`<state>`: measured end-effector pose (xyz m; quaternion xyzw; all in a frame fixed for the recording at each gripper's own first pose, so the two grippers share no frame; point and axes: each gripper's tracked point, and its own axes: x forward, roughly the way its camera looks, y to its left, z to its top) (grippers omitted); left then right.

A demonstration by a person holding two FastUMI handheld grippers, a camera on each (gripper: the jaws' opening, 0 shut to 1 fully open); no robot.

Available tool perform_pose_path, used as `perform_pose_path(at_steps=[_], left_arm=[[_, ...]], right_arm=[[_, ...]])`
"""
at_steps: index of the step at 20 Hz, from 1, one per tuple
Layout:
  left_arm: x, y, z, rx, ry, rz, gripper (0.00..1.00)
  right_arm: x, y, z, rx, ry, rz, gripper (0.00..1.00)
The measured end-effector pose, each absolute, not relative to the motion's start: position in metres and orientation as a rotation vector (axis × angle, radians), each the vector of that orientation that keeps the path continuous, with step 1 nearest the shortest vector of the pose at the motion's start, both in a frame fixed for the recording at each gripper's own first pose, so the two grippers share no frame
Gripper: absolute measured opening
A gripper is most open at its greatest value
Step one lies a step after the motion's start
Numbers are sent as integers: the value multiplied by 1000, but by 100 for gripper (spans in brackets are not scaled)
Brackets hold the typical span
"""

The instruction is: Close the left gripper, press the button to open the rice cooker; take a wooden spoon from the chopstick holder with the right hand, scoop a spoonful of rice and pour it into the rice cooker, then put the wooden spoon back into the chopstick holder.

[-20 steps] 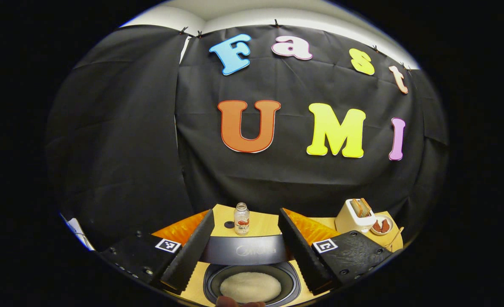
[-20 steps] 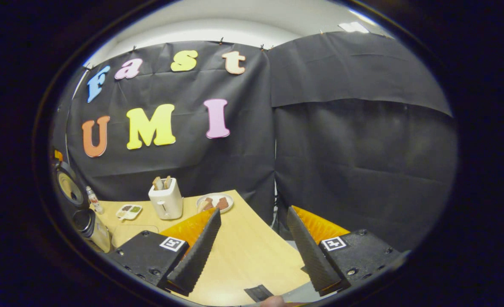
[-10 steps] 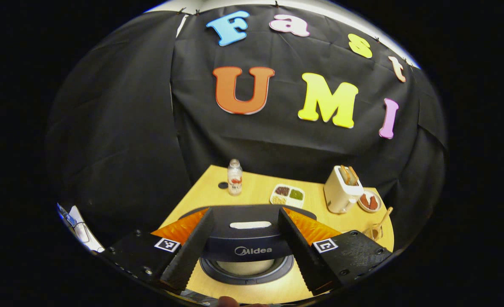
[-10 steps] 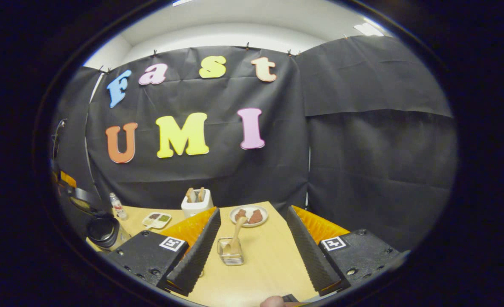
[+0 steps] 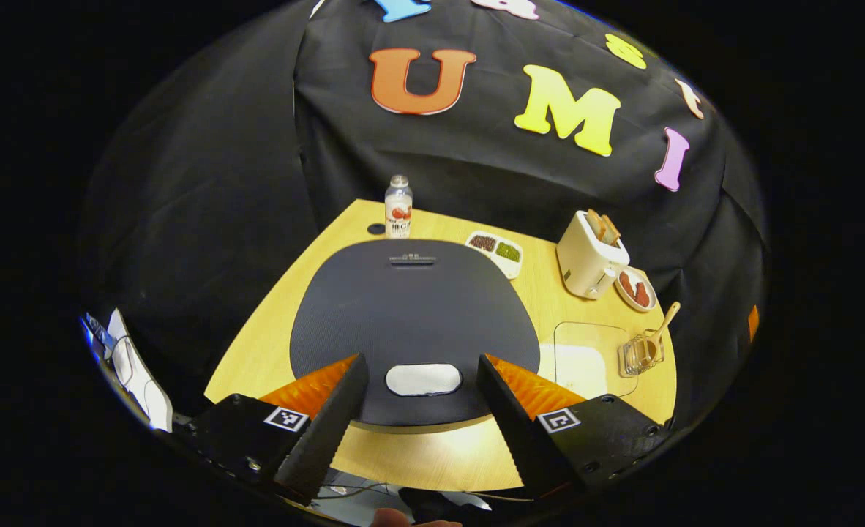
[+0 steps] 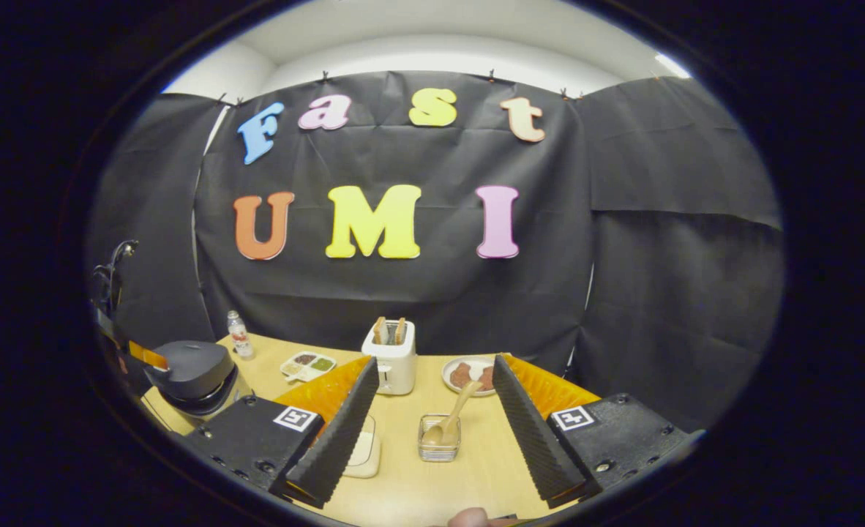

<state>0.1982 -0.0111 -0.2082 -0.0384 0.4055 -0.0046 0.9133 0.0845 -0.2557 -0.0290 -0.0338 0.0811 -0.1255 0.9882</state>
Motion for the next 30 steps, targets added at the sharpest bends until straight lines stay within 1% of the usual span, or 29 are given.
perform_pose_path(at_steps=[5, 6, 7, 8, 12, 13, 15, 16, 20, 23, 26, 30], left_arm=[[188, -9, -229, -52, 893, 30, 98], [189, -9, -230, -37, 889, 38, 98], [190, -9, -232, -26, 895, 46, 100], [190, -9, -231, -17, 895, 58, 97], [189, -10, -233, -24, 870, 97, 98], [185, -10, -242, -31, 902, 103, 98], [185, -9, -240, -40, 878, 123, 99], [187, -9, -239, -40, 855, 130, 98], [187, -10, -239, -35, 819, 166, 99], [180, -10, -236, -42, 795, 190, 98], [171, -22, -229, -54, 761, 155, 96], [160, -31, -179, -25, 597, 72, 96]], right_arm=[[115, -252, -38, -40, 179, -173, 100], [122, -253, -41, -28, 182, -161, 100], [129, -254, -44, -17, 186, -148, 100], [136, -256, -47, -7, 188, -138, 100], [161, -263, -62, 42, 206, -100, 100], [168, -263, -67, 57, 216, -88, 100], [181, -263, -82, 77, 244, -57, 100], [187, -262, -87, 80, 254, -42, 100], [204, -259, -95, 84, 265, -9, 100], [195, -258, -82, 77, 233, -22, 100], [166, -261, -68, 45, 205, -62, 100], [113, -253, -42, 1, 159, -118, 100]])
